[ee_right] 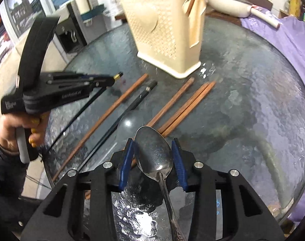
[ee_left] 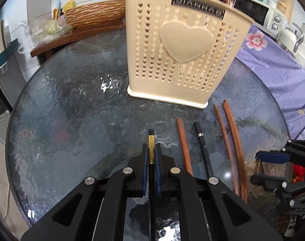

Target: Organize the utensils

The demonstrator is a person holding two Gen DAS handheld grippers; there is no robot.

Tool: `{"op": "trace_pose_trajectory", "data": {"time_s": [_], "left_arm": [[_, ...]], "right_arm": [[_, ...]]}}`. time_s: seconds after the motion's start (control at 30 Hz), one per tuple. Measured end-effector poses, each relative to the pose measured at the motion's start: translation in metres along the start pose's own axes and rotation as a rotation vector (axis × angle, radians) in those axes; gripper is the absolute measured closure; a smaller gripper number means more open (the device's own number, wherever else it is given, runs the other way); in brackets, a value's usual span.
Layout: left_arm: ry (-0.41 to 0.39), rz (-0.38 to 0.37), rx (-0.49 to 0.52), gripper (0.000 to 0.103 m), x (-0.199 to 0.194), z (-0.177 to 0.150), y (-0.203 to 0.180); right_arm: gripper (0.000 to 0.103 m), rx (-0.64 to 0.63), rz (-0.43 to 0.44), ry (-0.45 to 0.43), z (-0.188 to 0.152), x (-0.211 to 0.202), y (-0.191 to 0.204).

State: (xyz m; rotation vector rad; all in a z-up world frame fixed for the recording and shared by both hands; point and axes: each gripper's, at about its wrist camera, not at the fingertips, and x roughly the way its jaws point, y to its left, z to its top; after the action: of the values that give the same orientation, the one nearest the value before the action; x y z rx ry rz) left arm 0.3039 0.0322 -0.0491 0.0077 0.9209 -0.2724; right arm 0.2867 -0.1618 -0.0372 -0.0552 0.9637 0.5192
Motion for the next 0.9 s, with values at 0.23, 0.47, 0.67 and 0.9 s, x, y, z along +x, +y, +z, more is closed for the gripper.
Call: {"op": "trace_pose_trajectory", "data": {"time_s": [0.23, 0.47, 0.67, 0.9], "left_arm": [[-0.103, -0.030, -0.019, 0.096, -0.042, 0.011, -0.001], [-0.214, -0.051, -0.001, 0.096, -0.088, 0.016, -0.012], [-0.277, -0.066, 0.014, 0.097, -0.116, 0.015, -0.019], [-0.319, -0.069, 0.012, 0.097, -0.135, 0.016, -0.017]], "right_arm": [[0.065, 0.062, -0.015, -0.157, 0.013, -0.043, -0.007], [0.066, 0.084, -0.033, -0.266, 0.016, -0.077, -0.011], [0.066, 0.096, -0.044, -0.305, 0.012, -0.093, -0.007], [0.067, 0.092, -0.050, -0.320, 0.010, -0.104, -0.005]]}}
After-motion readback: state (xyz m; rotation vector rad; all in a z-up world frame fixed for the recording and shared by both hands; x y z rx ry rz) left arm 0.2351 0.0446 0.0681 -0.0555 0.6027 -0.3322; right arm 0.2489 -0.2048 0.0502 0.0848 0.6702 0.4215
